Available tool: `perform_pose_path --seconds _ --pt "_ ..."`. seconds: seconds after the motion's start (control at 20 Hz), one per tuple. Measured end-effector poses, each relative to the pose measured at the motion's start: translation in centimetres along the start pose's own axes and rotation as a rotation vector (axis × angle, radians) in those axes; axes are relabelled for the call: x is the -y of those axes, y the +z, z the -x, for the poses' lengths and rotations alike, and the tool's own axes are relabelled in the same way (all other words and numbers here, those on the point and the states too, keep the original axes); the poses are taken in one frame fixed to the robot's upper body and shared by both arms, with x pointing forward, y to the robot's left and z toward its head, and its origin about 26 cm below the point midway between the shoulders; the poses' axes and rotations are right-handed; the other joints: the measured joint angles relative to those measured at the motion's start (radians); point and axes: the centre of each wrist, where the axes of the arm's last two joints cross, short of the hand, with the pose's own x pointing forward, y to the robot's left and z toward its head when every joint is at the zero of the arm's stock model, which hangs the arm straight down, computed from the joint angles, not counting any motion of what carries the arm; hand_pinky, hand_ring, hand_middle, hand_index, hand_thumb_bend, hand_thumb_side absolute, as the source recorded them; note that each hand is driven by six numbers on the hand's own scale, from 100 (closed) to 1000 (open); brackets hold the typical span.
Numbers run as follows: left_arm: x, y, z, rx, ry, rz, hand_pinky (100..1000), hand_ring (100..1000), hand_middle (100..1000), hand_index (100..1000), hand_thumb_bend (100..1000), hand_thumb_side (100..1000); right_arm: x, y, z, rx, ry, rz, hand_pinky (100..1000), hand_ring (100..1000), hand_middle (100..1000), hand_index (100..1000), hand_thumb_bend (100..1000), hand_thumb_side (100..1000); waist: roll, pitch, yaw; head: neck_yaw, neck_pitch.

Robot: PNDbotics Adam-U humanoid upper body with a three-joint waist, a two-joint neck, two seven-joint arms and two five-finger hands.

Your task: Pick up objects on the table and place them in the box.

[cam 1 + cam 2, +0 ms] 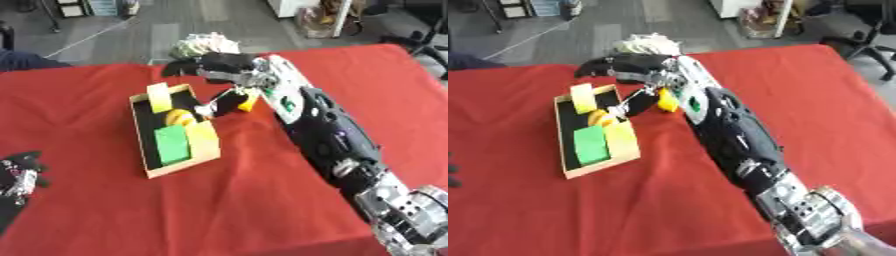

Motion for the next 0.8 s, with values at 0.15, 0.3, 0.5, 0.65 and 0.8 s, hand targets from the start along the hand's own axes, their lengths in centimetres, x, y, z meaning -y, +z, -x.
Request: perform_pose_path --seconds 0.15,0.3,0.5,0.65,0.8 --pt "0.0 0.0 0.0 -0.001 0.000 0.000 739 538 574 785 100 650 -0.5 2.0 2.6 -0.189 -0.087 -0.042 825 892 973 1000 100 179 0.000 0.000 0.000 0.001 -0.001" --pt "0.0 0.0 0.0 -0.001 0.000 0.000 739 538 574 785 100 651 -1.9 3.4 4.6 -0.365 -0.143 -0.046 817 889 969 1000 100 182 0.000 0.000 0.001 0.002 -0.005" --pt "0.0 0.0 0.0 -0.001 0.000 0.001 738 538 573 785 100 652 -3.7 4.3 6.1 -0.533 -0.173 -0.027 816 886 962 1000 100 213 0.000 0.000 0.009 0.002 -0.005" --pt "0.1 0.0 0.0 0.000 0.003 0.003 738 537 573 785 100 650 -5.2 4.5 6.7 -0.608 -0.173 -0.033 816 885 958 1000 100 239 0.000 0.000 0.020 0.001 -0.006" --pt "0.2 0.0 0.0 0.000 0.008 0.005 738 536 572 785 100 650 -6.6 4.5 6.9 -0.661 -0.170 -0.052 804 868 932 990 100 237 0.000 0.000 0.032 -0.004 -0.006"
